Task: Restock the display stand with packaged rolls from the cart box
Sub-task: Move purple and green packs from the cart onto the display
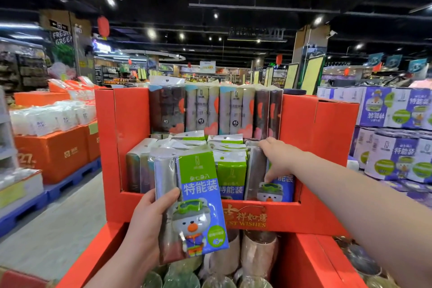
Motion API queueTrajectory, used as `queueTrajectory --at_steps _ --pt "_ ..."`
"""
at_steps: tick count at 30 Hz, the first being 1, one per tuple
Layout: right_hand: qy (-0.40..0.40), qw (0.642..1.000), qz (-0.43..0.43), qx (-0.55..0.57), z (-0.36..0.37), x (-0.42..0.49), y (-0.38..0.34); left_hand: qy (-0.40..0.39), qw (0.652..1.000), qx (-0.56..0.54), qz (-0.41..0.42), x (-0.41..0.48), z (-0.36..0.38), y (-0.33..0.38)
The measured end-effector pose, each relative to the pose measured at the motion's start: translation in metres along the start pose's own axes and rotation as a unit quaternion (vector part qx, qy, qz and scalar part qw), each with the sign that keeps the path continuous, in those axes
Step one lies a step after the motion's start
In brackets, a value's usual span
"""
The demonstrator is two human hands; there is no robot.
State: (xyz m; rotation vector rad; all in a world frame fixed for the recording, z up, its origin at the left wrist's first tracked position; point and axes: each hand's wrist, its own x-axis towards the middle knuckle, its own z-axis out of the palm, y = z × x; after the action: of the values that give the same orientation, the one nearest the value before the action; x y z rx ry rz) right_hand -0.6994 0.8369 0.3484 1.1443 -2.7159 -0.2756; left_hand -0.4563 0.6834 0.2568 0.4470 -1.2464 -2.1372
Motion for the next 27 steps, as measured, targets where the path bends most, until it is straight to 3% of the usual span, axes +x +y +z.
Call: queueTrajectory --at_steps 3,7,14,18,22,25,27 --pt "0.008 1.000 0.010 0.000 0.008 0.001 -0.004 0.001 1.000 -0.001 -0.001 0.003 0.000 -0.001" --pt "0.081 0.991 0.024 -0.103 0.026 -0.003 -0.013 0.000 1.000 0.000 -0.007 0.009 0.005 -0.001" --pt "0.138 0.981 0.031 -0.133 0.039 0.009 -0.010 -0.006 1.000 0.004 -0.012 0.019 0.014 -0.002" --pt "0.083 0.989 -0.012 -0.125 0.036 0.018 -0.001 -0.021 0.999 0.007 -0.032 0.019 0.020 -0.004" --pt "-0.055 0.987 -0.073 -0.131 0.012 0.024 0.014 -0.033 0.998 0.042 -0.032 0.020 0.024 -0.010" --pt "-0.031 0.973 -0.090 -0.212 -0.007 0.020 0.015 -0.053 0.995 0.071 -0.034 0.022 0.037 -0.014" --pt "-0.047 0.982 -0.060 -0.175 -0.007 0.022 0.014 -0.063 0.994 0.088 -0.019 0.024 0.050 -0.015"
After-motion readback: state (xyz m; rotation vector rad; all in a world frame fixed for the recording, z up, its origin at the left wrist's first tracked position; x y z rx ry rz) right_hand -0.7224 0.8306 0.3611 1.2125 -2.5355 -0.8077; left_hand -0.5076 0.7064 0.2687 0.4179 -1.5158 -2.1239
